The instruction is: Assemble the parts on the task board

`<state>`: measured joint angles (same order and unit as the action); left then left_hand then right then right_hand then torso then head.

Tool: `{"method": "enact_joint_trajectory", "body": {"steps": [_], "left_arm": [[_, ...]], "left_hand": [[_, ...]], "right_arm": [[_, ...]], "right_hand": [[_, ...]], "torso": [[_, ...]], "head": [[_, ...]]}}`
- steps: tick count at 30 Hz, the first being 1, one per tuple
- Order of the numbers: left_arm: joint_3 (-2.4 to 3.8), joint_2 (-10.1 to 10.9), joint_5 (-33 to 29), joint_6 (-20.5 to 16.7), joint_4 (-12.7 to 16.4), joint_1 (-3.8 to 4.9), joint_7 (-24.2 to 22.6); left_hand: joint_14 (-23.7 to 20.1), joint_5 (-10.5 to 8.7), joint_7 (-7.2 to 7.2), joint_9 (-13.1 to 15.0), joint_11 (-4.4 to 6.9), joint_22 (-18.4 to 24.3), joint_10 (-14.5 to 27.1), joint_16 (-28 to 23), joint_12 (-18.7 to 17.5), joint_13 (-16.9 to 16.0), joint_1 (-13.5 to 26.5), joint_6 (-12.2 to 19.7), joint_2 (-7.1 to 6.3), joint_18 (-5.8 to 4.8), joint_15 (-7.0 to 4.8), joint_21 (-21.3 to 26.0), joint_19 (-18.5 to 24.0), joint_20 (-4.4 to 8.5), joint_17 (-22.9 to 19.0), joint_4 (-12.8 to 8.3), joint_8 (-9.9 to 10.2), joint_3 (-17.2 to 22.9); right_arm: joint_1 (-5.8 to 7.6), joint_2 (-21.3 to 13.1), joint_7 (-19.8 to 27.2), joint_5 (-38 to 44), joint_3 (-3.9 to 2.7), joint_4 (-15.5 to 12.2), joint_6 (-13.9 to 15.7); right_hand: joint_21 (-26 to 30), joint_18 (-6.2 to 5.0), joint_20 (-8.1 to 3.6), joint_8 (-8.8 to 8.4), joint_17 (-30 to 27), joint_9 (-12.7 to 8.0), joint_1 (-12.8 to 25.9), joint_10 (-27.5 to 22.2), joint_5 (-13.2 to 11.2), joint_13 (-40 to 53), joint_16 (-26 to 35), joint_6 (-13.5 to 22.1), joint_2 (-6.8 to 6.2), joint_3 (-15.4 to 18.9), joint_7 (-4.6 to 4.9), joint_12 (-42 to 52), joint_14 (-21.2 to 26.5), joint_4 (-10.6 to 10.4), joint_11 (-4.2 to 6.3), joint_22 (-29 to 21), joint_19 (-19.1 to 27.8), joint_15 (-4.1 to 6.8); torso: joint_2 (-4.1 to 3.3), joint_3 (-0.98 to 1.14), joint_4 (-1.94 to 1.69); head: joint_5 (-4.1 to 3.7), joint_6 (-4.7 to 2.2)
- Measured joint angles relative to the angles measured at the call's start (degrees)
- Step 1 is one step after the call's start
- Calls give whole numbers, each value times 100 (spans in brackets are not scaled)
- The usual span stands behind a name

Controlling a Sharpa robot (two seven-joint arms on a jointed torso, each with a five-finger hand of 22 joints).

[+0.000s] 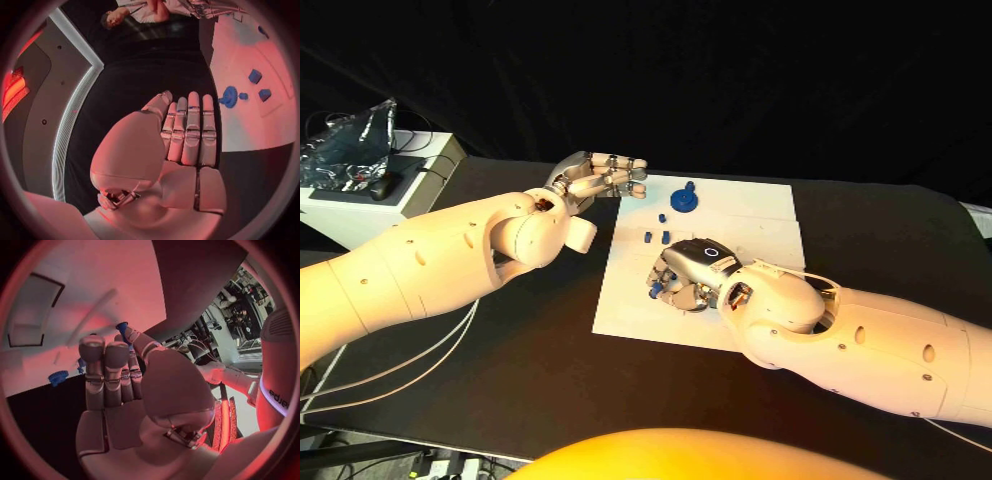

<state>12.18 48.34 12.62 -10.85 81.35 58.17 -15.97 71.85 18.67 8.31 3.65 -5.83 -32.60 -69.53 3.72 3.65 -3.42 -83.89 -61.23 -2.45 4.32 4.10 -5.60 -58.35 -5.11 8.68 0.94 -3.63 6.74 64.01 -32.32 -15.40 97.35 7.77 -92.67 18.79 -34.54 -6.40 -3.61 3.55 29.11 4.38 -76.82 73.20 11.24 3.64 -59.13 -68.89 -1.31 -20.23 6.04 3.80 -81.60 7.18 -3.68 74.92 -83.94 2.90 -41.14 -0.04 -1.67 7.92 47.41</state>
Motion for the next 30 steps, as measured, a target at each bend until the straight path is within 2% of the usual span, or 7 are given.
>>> {"method": "enact_joint_trajectory", "body": {"steps": [6,10,11,17,20,28,30], "left_arm": [[0,-4,0,0,-2,0,1],[0,-5,0,1,-4,0,2],[0,-5,0,1,-4,0,3],[0,-5,1,3,-6,0,6],[0,-4,1,5,-7,0,9],[0,-2,1,8,-13,0,17],[0,-1,0,8,-16,0,18]], "left_hand": [[0,0,0,0,0,0,0,0,0,0,0,0,0,0,0,0,0,0,0,0,0,0],[0,0,0,0,0,0,0,0,0,0,0,0,0,0,0,0,0,0,0,0,0,0],[0,0,0,0,0,0,0,0,0,0,0,0,0,0,0,0,0,0,0,-11,0,11],[-21,0,20,0,0,-117,0,0,0,0,-46,-20,46,0,21,-67,69,35,-1,-137,0,137],[-21,0,20,0,0,-155,0,0,0,0,-27,-20,27,0,21,-67,82,22,-1,-150,0,150],[-21,0,20,0,0,-247,0,0,0,0,2,-20,-2,0,21,-107,134,31,-6,-174,0,206],[-21,0,20,0,0,-253,0,0,0,0,2,-20,-2,0,21,-107,133,31,-6,-174,0,206]], "right_arm": [[-9,15,1,24,8,0,18],[-20,16,14,25,18,-8,46],[-23,10,16,25,21,-14,58],[-39,-49,20,22,31,-63,160],[-39,-113,19,21,31,-112,261],[-31,-516,14,-37,-21,-421,635],[-6,-658,25,-139,-53,-505,746]], "right_hand": [[49,-15,2,0,-6,34,28,-99,225,-8,0,148,-33,252,72,6,9,-35,68,0,2,-10],[330,-26,37,40,-7,-1,187,-616,432,-3,0,387,-342,468,103,-4,35,-86,-93,-1,-5,-144],[419,-85,77,29,-9,-22,199,-752,474,-20,0,434,-404,539,103,-27,54,-94,-120,-1,-6,-160],[1146,-250,200,19,-71,-46,79,-1363,508,-22,54,837,-563,1154,79,-2,62,-177,-256,-1,-7,-233],[1534,-255,240,19,-112,-41,-128,-1606,508,-22,96,1088,-572,1434,50,43,64,-342,-304,-60,-7,-274],[1928,-295,282,19,-154,-41,-489,-1858,525,-22,124,1308,-856,1652,24,123,54,-1008,-356,-215,-6,-285],[2054,-296,282,19,-169,-64,-532,-1858,552,-22,147,1656,-890,1653,30,130,53,-1068,-356,-247,-6,-284]], "torso": [[1,3,10],[4,3,13],[4,3,13],[4,7,13],[4,9,12],[3,10,13],[4,10,18]], "head": [[5,3],[5,4],[2,4],[-20,-8],[-24,-16],[-47,-51],[-58,-66]]}}
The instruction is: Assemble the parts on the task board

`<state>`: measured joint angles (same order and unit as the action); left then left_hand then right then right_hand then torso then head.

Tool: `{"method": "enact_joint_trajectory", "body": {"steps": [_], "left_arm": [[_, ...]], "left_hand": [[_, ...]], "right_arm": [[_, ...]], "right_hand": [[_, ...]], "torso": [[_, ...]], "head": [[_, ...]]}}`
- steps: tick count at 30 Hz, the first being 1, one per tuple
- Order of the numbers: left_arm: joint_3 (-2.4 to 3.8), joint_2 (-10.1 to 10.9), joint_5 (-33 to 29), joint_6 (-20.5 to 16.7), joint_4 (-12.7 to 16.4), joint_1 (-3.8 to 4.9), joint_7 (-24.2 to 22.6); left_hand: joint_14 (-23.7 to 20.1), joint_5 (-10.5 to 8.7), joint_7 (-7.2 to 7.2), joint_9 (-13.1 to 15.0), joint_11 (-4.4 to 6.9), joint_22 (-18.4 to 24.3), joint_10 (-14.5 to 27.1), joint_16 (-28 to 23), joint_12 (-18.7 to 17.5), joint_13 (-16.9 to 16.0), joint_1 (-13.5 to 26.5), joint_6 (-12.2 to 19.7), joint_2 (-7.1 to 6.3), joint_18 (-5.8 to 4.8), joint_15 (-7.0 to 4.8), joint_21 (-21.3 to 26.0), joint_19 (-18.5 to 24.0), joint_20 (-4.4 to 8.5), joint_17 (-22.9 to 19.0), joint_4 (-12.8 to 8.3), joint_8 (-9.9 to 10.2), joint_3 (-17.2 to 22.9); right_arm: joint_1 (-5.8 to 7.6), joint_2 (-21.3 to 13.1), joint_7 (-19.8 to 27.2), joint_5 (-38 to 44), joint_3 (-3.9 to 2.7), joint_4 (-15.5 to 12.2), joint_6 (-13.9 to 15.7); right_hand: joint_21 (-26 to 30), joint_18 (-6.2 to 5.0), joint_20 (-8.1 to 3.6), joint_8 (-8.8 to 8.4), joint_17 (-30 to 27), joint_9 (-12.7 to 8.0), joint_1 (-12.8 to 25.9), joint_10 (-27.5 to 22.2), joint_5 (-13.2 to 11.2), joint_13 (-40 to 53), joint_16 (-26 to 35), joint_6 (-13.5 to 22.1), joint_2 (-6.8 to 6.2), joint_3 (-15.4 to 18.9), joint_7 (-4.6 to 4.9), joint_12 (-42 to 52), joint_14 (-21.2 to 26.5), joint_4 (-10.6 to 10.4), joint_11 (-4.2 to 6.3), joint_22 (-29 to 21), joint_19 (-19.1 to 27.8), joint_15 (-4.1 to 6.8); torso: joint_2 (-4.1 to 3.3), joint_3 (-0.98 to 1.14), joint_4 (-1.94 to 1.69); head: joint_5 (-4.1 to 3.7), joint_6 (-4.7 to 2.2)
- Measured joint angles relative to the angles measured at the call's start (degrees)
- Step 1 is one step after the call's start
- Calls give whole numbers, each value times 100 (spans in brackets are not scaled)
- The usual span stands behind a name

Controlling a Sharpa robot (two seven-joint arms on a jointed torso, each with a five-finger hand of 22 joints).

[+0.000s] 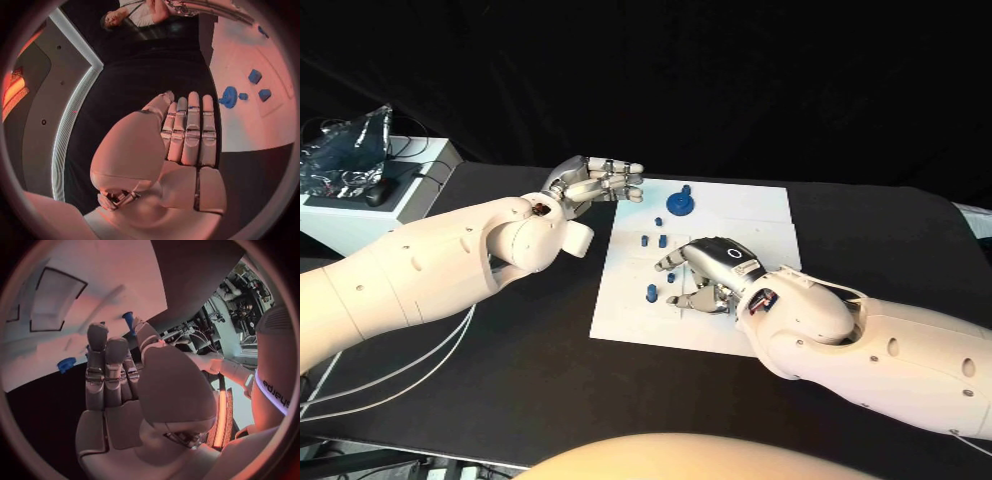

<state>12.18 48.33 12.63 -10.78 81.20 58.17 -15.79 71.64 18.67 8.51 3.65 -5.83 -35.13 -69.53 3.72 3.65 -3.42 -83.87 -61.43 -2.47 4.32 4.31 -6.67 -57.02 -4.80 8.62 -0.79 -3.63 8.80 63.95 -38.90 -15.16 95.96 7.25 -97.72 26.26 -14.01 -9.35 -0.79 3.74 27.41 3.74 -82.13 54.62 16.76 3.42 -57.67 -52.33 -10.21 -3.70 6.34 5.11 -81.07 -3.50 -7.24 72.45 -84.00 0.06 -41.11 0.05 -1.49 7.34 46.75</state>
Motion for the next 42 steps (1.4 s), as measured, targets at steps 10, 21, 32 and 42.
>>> {"method": "enact_joint_trajectory", "body": {"steps": [10,21,32,42], "left_arm": [[-1,5,0,9,-28,-2,3],[-1,28,-8,89,-12,-104,-100],[-1,41,-16,143,37,-212,-173],[0,39,-16,197,47,-225,-200]], "left_hand": [[0,0,0,0,0,-20,0,0,0,0,48,0,-1,0,0,0,0,0,0,0,0,0],[0,0,-41,0,9,457,34,0,0,0,141,126,-80,1,0,239,-167,-83,46,336,0,-450],[0,0,-72,0,-10,770,53,0,0,0,104,156,-43,1,0,239,-228,-104,70,538,0,-777],[-40,0,-92,0,-31,1019,74,0,0,0,49,176,12,1,40,239,-248,-83,84,578,0,-1055]], "right_arm": [[472,-1086,436,-1933,-102,-335,406],[857,-2164,103,-3891,-88,-482,-567],[889,-2321,-1400,-3770,22,-590,-1395],[819,-1947,-1976,-3456,81,-455,-1604]], "right_hand": [[-857,-34,-50,159,94,43,105,1468,103,64,-151,-624,590,-150,256,540,-75,206,282,250,19,161],[-3276,455,-552,648,685,1038,1372,1466,498,4206,-851,-1327,1111,1217,-260,4456,-9,-175,868,250,-16,548],[-4480,456,-557,465,1778,2512,1722,1847,646,6317,-1307,-1328,1133,1592,-317,5088,-10,-569,904,250,-22,548],[-4646,456,-556,311,1953,3018,1970,1951,711,6649,-1341,-1325,1020,1559,-355,5032,-32,-713,917,249,-22,525]], "torso": [[20,11,52],[73,31,193],[136,62,274],[176,36,299]], "head": [[-138,-162],[-427,-303],[-662,-296],[-671,-250]]}}
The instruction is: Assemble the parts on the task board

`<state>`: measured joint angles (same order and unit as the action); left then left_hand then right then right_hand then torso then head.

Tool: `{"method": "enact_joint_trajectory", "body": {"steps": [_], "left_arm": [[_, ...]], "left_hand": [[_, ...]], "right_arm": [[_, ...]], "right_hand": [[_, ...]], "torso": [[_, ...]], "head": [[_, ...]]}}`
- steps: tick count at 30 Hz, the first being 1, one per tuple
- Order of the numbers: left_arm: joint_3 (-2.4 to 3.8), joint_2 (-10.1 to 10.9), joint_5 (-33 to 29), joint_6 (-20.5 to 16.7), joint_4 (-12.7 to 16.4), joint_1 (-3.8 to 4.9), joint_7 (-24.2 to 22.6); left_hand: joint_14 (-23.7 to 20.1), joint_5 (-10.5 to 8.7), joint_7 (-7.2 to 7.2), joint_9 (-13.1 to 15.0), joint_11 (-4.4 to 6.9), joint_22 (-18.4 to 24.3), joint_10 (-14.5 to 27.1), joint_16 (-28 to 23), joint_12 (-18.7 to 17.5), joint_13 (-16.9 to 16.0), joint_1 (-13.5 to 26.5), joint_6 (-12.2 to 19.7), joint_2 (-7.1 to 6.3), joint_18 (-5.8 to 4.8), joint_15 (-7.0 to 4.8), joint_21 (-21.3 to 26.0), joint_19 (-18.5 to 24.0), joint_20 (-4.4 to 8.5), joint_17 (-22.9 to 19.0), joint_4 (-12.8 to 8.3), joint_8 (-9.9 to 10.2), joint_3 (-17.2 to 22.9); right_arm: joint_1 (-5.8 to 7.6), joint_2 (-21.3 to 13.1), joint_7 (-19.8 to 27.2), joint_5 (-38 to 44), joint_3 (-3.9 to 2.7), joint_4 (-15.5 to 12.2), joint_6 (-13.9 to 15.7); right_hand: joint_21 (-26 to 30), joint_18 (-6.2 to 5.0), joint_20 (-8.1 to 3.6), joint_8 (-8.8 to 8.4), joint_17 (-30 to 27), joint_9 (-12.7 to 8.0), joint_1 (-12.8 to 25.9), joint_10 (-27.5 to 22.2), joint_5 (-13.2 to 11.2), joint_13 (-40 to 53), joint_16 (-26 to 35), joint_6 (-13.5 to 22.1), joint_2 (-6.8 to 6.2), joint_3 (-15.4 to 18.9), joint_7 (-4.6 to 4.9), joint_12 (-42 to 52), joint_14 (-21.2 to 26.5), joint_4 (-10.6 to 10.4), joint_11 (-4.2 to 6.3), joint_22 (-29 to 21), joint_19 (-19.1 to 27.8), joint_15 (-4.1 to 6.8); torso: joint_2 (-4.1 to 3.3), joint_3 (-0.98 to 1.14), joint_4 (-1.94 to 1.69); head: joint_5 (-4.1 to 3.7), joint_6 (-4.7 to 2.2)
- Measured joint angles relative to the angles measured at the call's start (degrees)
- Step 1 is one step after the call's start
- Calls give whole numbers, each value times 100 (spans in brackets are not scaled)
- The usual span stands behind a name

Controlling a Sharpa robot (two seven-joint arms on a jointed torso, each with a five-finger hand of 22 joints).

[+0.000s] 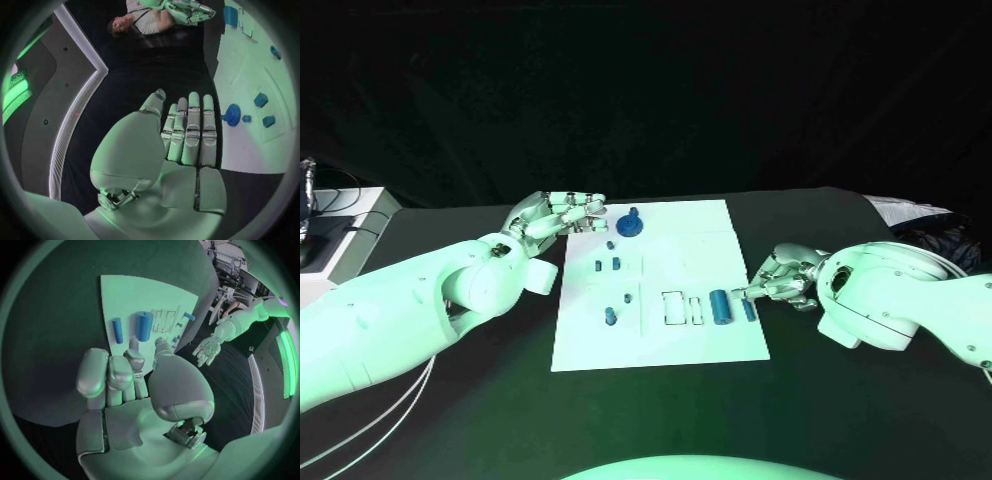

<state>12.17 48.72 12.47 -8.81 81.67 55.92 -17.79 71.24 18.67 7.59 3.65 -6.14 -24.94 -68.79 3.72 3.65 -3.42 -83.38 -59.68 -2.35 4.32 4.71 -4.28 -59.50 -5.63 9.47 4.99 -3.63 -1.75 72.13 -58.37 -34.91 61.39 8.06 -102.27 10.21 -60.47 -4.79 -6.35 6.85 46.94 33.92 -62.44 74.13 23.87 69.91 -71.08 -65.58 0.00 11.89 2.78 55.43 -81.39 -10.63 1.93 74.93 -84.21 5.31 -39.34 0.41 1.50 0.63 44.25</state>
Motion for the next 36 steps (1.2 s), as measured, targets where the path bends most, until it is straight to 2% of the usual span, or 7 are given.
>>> {"method": "enact_joint_trajectory", "body": {"steps": [6,13,22,25,29,32,36], "left_arm": [[1,18,3,29,23,-2,-11],[1,41,4,39,46,-3,-17],[1,60,5,45,63,-3,-19],[1,65,5,48,66,-3,-19],[1,75,5,54,68,-3,-19],[1,84,5,59,71,-3,-19],[1,94,5,64,75,-3,-14]], "left_hand": [[0,0,0,0,0,119,0,0,0,0,-34,0,34,-1,0,0,-21,-21,5,7,0,-149],[0,0,0,0,0,281,0,0,0,0,-82,0,82,0,0,0,-20,-21,12,15,0,-334],[-41,0,0,0,0,373,0,0,0,0,-82,0,82,0,0,0,-41,-42,17,15,0,-394],[-41,0,0,0,0,387,0,0,0,0,-72,0,92,0,0,0,-41,-42,17,51,0,-429],[-53,0,0,0,0,425,-1,0,0,-5,-36,0,128,0,12,0,-41,-42,16,61,0,-491],[-62,0,21,0,0,461,0,0,0,-6,-36,20,128,0,21,0,-41,-42,22,62,0,-552],[-63,0,21,0,0,514,0,0,0,-5,-6,20,158,0,21,-6,-41,-42,29,44,0,-594]], "right_arm": [[-67,276,-124,160,16,164,-65],[-130,513,-200,303,30,334,-163],[-170,741,-243,491,38,517,-277],[-183,802,-253,576,42,584,-327],[-197,862,-268,703,51,649,-456],[-206,901,-282,832,68,688,-612],[-207,952,-287,1024,68,714,-797]], "right_hand": [[-55,0,0,-30,31,106,108,20,0,44,-4,-2,-29,-29,-2,-12,-21,-61,20,0,0,21],[-55,0,1,-75,62,193,195,20,-68,85,-4,-2,-118,-95,-2,-44,-21,-127,20,-1,0,21],[-82,0,1,-79,81,250,229,20,-173,97,-4,-2,-153,-149,-2,-77,-21,-180,20,-2,1,21],[-82,0,1,-79,103,298,367,37,-273,103,-4,-2,-293,-274,-2,-77,-21,-305,3,-2,1,21],[-110,-1,1,-79,129,337,516,37,-563,112,-4,-2,-522,-490,-2,-77,-21,-521,3,-2,1,21],[-121,-1,1,-79,147,379,588,37,-760,114,-3,-2,-594,-520,-2,-100,-21,-550,3,-2,1,21],[-169,-1,1,-66,169,457,588,37,-804,114,-4,-5,-602,-602,-5,-100,-21,-500,3,-3,1,21]], "torso": [[2,-18,-8],[-3,-18,-4],[-7,-18,1],[-7,-18,2],[-7,-18,2],[-7,-21,2],[-7,-24,6]], "head": [[17,29],[50,79],[85,108],[98,121],[120,136],[132,150],[144,163]]}}
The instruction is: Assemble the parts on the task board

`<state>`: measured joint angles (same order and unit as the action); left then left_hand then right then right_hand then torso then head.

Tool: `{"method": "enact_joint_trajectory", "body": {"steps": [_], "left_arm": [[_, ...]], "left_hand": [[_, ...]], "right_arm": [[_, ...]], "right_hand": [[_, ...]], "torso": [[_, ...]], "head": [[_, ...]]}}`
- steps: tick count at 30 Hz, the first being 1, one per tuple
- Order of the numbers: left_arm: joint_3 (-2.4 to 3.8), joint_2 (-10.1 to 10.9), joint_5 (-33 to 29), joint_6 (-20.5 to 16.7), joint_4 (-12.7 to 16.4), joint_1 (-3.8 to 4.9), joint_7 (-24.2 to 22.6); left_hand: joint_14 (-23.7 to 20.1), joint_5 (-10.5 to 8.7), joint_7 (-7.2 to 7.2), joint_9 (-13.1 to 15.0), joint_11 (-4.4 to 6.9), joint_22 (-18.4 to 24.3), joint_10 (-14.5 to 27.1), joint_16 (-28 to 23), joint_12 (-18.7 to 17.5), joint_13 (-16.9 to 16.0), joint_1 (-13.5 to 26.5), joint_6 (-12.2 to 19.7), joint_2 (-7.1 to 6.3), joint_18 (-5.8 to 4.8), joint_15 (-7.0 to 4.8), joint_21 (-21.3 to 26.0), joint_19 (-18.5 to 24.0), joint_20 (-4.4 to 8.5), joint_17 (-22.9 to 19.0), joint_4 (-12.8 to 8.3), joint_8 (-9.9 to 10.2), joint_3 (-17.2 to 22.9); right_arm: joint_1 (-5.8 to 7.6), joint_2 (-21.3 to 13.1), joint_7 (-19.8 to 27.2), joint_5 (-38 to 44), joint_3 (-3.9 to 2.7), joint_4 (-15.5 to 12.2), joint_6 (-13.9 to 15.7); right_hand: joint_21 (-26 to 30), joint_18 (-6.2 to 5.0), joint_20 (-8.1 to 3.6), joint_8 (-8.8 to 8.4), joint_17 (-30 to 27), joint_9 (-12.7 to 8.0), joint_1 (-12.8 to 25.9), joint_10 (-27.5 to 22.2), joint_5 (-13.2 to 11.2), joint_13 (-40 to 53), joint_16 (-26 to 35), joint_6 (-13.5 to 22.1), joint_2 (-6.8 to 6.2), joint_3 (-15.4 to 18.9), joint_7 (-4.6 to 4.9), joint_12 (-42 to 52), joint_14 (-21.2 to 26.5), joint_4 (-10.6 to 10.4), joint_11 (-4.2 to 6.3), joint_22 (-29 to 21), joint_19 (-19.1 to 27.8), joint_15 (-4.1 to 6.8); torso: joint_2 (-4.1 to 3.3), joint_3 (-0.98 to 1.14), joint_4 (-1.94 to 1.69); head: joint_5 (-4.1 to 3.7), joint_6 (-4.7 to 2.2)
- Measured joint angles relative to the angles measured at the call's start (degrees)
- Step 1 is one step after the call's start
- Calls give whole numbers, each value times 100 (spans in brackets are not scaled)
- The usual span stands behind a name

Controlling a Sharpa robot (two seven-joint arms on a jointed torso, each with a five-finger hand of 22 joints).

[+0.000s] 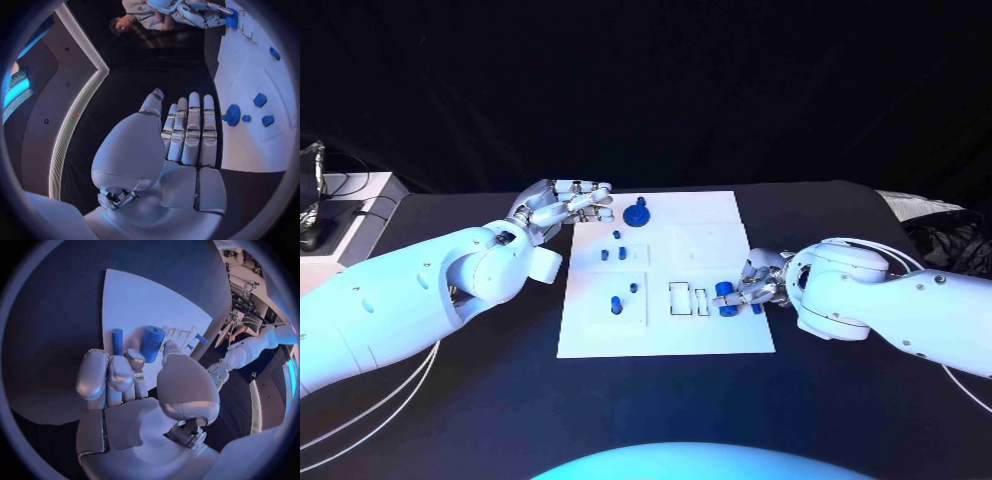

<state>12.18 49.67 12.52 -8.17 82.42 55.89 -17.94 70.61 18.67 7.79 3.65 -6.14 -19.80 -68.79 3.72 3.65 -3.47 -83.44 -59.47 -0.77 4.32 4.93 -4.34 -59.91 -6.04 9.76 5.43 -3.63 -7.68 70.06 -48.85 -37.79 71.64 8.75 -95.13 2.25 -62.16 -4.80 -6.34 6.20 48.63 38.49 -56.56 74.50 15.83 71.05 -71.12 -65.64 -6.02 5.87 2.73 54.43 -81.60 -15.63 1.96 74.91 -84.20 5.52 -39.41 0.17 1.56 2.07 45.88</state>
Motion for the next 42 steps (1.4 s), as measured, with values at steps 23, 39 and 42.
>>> {"method": "enact_joint_trajectory", "body": {"steps": [23,39,42], "left_arm": [[0,30,0,9,13,0,33],[0,26,-2,11,-3,0,80],[0,21,-2,13,-5,0,89]], "left_hand": [[-20,0,0,0,0,118,0,0,0,1,-45,0,45,0,20,-33,-20,-21,8,-6,0,-93],[-41,0,0,0,0,133,0,0,0,2,-45,0,45,1,-1,-33,-20,-20,7,-6,0,-92],[-40,0,0,0,0,142,0,0,0,2,-45,0,45,0,-1,-33,-20,-20,7,-6,0,-92]], "right_arm": [[-121,31,9,245,11,-87,251],[140,-81,10,-801,-8,-374,734],[175,-23,10,-1058,-10,-400,824]], "right_hand": [[-67,97,-20,108,72,294,-315,19,1485,19,0,7,579,117,-57,-22,-32,906,43,4,21,31],[-156,86,-21,103,76,265,-287,-12,1490,41,0,19,606,-403,-145,-22,-43,387,73,3,21,41],[-156,86,-20,103,76,259,-272,-12,1490,41,0,5,621,-403,-131,-22,-43,387,73,3,21,41]], "torso": [[0,0,1],[4,-7,10],[4,-6,10]], "head": [[53,24],[54,-7],[50,-13]]}}
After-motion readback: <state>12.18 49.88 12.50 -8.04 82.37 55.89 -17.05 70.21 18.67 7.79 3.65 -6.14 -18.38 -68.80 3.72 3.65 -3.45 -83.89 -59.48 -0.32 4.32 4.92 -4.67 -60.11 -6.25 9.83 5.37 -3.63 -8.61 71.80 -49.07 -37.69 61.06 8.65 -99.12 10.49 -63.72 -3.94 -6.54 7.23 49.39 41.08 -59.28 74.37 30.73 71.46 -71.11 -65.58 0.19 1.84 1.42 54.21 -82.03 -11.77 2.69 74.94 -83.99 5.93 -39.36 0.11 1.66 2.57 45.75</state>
